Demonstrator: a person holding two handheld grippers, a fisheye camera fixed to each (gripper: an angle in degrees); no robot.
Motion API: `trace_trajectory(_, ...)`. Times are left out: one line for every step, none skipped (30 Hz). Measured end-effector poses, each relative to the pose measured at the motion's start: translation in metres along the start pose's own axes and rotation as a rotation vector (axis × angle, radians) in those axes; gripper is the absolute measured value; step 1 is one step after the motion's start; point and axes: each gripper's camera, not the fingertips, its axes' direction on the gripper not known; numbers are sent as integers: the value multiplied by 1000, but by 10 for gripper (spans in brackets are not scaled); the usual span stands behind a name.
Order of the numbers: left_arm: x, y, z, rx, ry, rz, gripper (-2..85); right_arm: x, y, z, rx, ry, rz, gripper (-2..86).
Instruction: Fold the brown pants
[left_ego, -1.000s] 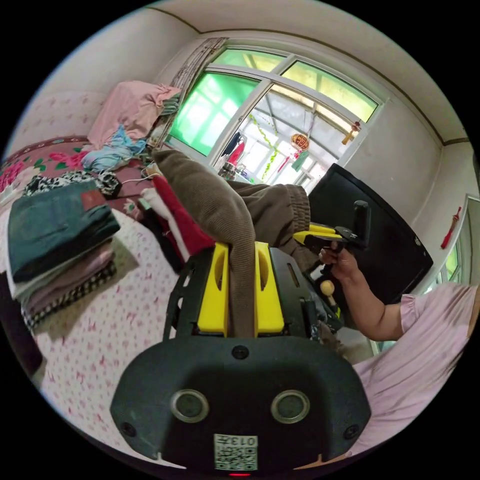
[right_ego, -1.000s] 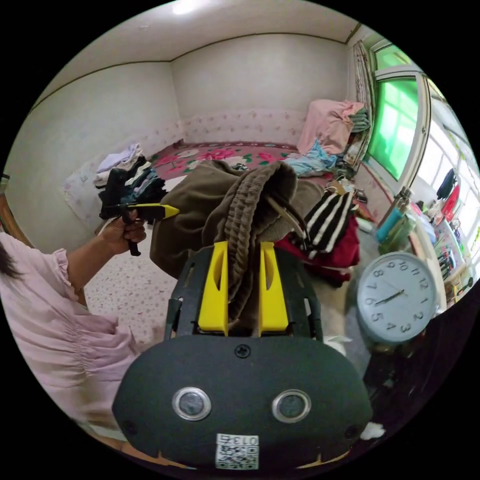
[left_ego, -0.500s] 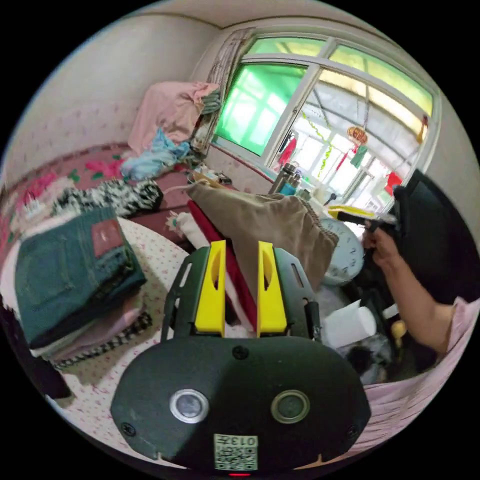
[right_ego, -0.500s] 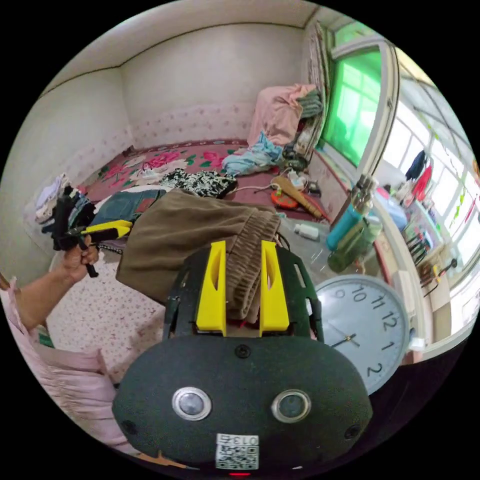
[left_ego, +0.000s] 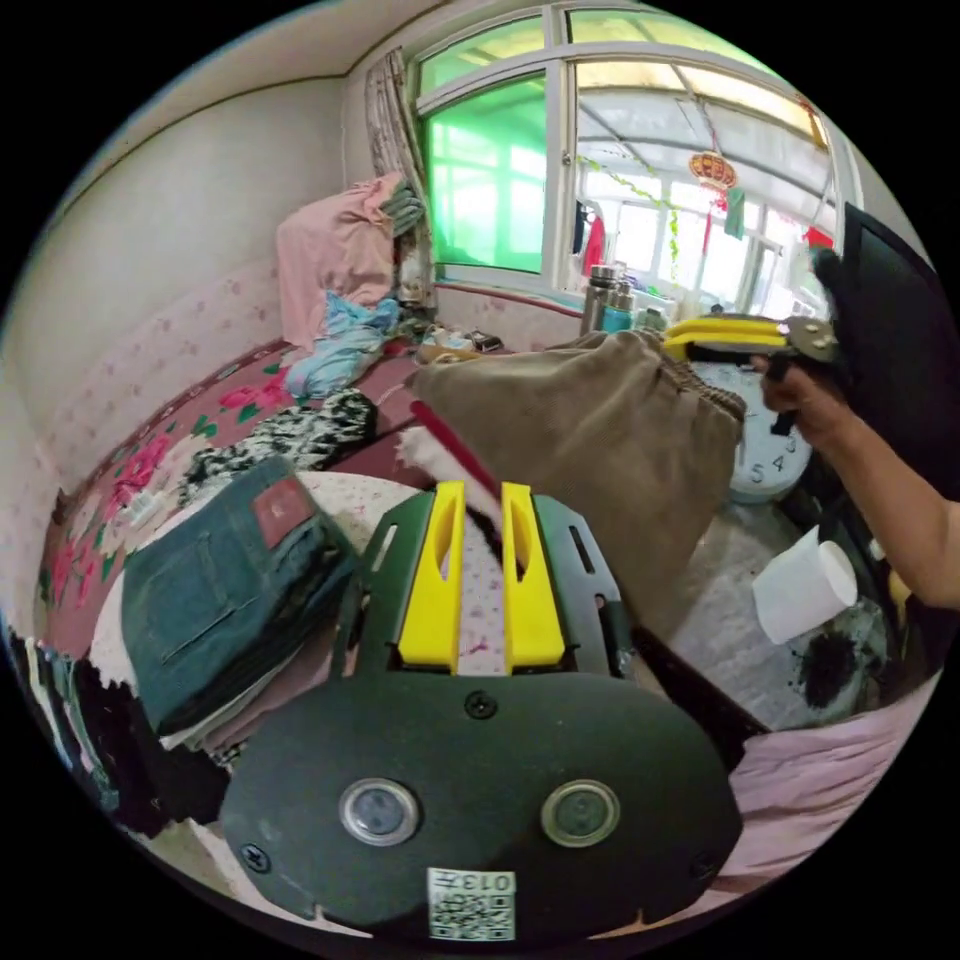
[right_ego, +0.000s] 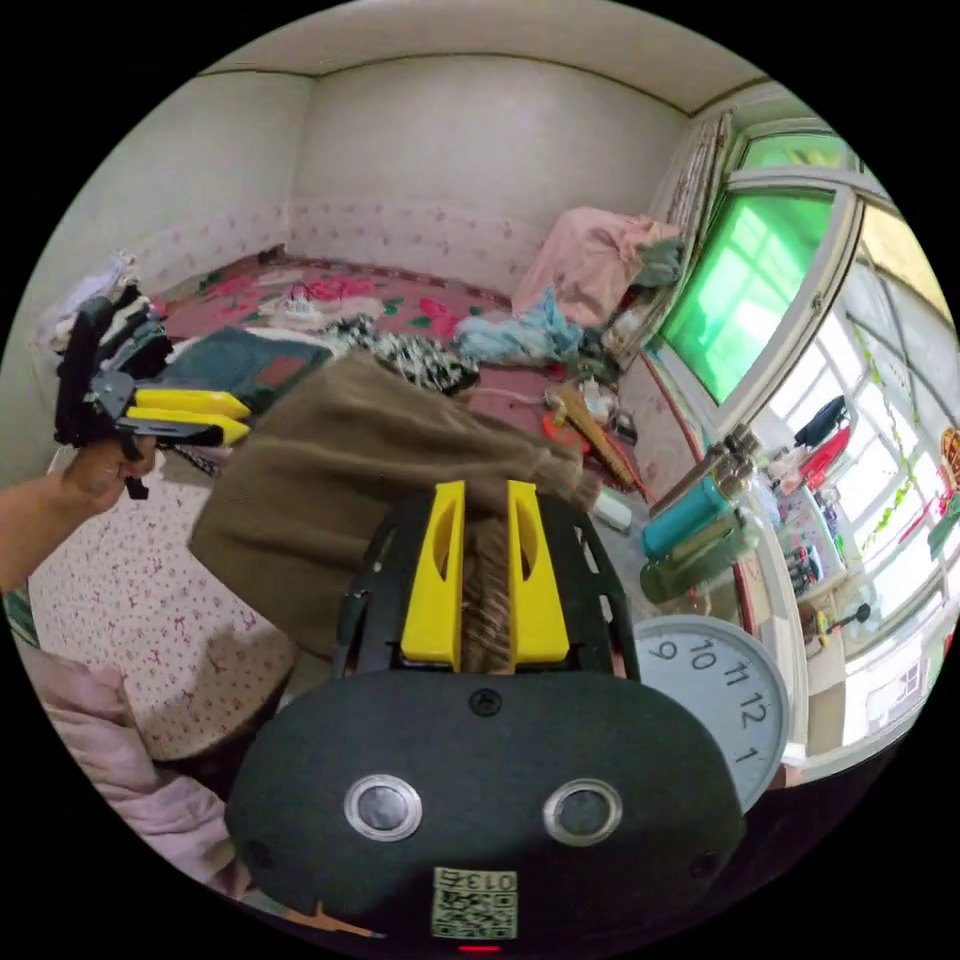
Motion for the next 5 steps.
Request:
trace_trajectory(-2, 10, -11, 21, -70, -10, 64, -3, -2, -9, 50, -7, -7, 53)
trace_trajectory(-6, 22, -21, 36, -182, -16, 66, -13, -6, -27, 161, -23, -35, 46)
trace_trajectory(-9, 29, -24, 34, -244, -19, 67, -28, -10, -42, 253, -53, -91, 44)
trace_trajectory(-17, 39, -27, 1, -348, -20, 74, -44, -18, -51, 304, -102, -136, 59)
trace_trajectory(-27, 46, -28, -60, -412, -8, 83, -52, -23, -53, 314, -139, -148, 67)
